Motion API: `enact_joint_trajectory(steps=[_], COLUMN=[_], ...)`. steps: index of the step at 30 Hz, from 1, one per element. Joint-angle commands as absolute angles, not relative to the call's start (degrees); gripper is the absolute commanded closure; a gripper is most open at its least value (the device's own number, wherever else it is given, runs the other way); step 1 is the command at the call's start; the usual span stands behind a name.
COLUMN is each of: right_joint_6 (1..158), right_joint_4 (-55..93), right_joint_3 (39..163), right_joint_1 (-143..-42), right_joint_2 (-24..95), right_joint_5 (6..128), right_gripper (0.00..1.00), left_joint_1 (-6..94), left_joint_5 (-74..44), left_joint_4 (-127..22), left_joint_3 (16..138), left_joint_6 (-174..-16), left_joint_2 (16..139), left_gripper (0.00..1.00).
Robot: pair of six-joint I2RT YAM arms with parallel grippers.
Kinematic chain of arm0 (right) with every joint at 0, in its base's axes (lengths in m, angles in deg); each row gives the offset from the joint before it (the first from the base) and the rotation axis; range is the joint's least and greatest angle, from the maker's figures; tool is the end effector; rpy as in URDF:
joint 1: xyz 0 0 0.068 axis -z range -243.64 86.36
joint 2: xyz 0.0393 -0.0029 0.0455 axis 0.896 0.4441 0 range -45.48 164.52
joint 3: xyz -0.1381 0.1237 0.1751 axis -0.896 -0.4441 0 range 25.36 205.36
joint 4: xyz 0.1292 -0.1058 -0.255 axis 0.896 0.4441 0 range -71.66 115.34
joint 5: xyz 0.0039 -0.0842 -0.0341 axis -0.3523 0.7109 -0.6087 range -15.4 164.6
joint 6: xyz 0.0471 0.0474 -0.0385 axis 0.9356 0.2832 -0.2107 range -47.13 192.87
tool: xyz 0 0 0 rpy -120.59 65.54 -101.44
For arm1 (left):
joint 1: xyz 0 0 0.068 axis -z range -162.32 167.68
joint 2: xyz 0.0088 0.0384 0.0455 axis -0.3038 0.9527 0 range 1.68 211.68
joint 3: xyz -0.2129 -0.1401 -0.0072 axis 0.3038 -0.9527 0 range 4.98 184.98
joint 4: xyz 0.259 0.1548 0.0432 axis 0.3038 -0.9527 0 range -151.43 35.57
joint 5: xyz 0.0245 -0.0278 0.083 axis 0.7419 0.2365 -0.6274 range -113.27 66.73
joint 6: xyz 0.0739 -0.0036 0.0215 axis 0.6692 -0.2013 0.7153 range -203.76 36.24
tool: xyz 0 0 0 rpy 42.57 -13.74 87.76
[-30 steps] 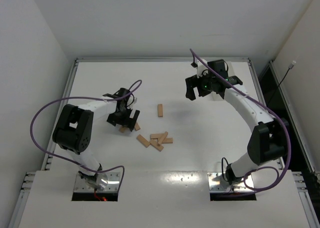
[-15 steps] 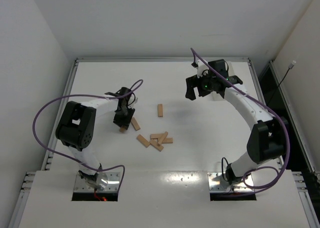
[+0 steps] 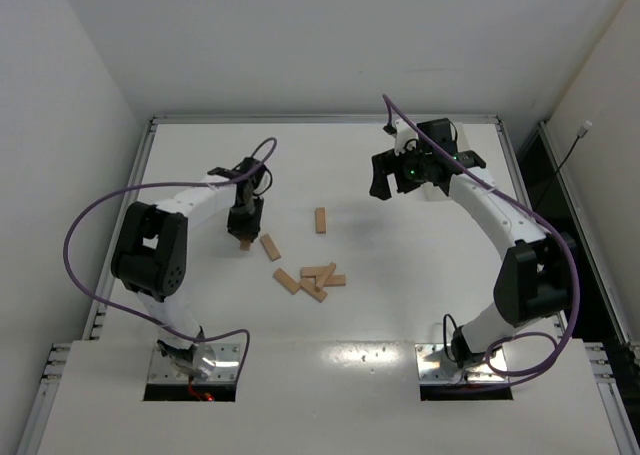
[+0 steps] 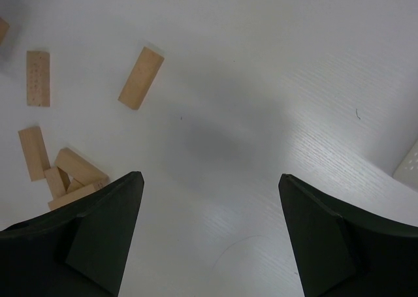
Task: Build the wood block tower
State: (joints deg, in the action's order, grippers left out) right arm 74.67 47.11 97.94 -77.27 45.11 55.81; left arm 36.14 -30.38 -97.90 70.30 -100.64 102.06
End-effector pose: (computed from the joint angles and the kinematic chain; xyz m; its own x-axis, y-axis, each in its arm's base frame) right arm 0.3943 0.1174 0.2270 -0.7216 -0.1444 -0.6771 -0.4150 0.8730 0.2561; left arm 0.3483 -0.1077 0.1008 -0.9740 0.0212 -0.2255 0.0082 0.9983 0.0583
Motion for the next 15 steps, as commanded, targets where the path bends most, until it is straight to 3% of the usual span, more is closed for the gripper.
enact_joint_trajectory(steps=[1,8,15], right_joint_6=[75.4,75.9,76.5], right_joint_4=[45.5,45.5,45.5], right_joint_3=[98.7,98.7,98.7], right_joint_1=[-77.1,-77.1,-77.1], right_joint_2=[44.7,44.7,44.7], right_joint_5=[53.9,53.4,54.5], right_gripper=[0.18,0.18,0.2], left_joint_1=[36.9,40.9,47.9], left_joint_5=[-28.9,-24.0,-26.8], left_joint_4=[-101.2,-105.6,-103.9], left_joint_3=[77.1,90.6,94.5], left_joint_6=[-105.9,-107.1,-112.5], left_joint_2=[99.0,104.2,106.2], left_gripper=[1.0,1.0,1.0])
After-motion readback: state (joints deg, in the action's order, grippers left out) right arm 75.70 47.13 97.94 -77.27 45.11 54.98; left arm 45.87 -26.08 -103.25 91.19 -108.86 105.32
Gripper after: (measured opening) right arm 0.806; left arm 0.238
